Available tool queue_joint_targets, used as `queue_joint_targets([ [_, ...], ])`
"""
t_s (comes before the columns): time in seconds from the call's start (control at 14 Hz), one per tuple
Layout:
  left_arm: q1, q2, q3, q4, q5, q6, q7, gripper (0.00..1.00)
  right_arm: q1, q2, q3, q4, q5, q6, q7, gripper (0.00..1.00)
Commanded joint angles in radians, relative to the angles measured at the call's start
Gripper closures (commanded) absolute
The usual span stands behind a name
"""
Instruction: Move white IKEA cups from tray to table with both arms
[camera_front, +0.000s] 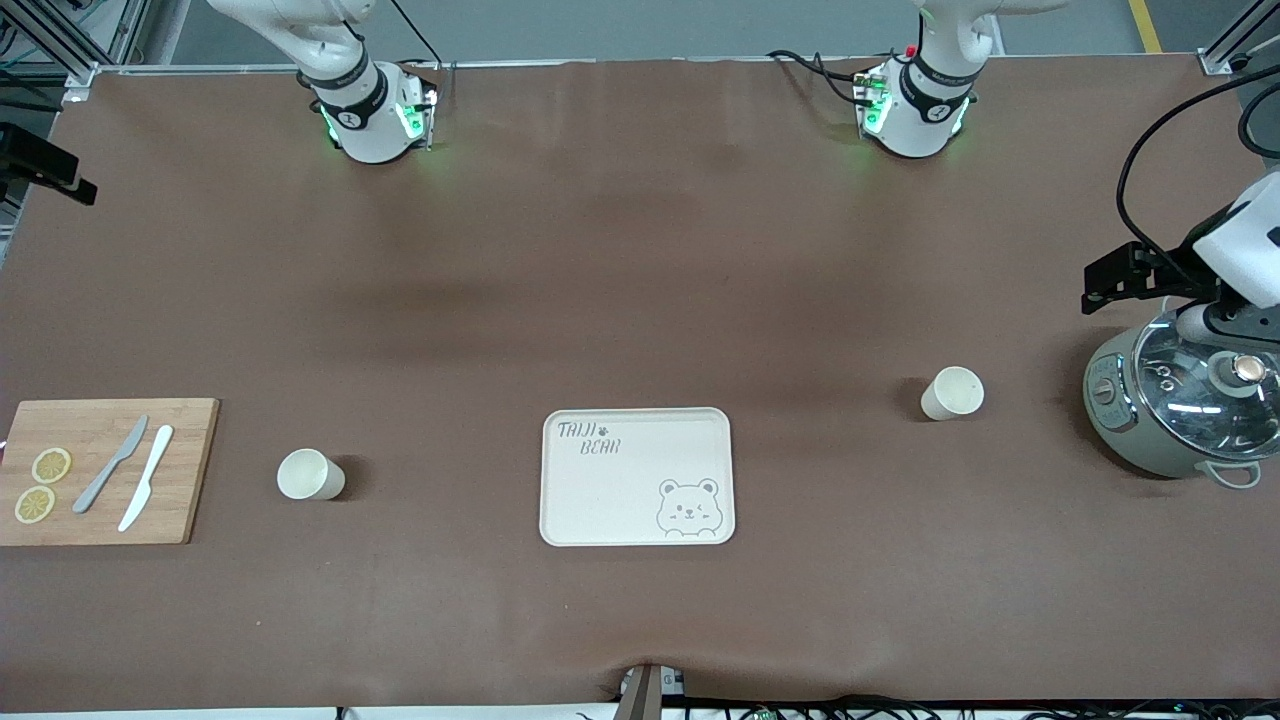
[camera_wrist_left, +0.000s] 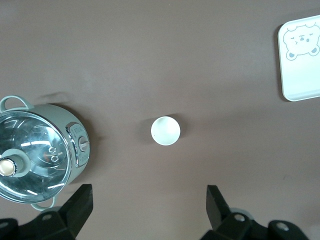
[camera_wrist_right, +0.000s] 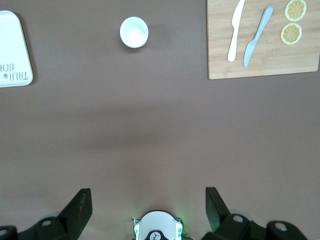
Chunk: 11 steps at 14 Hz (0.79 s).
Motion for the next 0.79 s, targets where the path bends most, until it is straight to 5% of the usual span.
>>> queue_joint_targets([
  [0.0,-0.003,-0.015,-0.004,-0.008,0.02,0.007,0.004,0.0,-0.002,0.009,0.008,0.021,-0.004,-0.006,0.004,0.0],
  [0.71,-0.003,-0.024,-0.056,0.01,0.021,0.005,0.004,0.0,-0.004,0.01,0.008,0.002,-0.007,0.032,0.004,0.0],
])
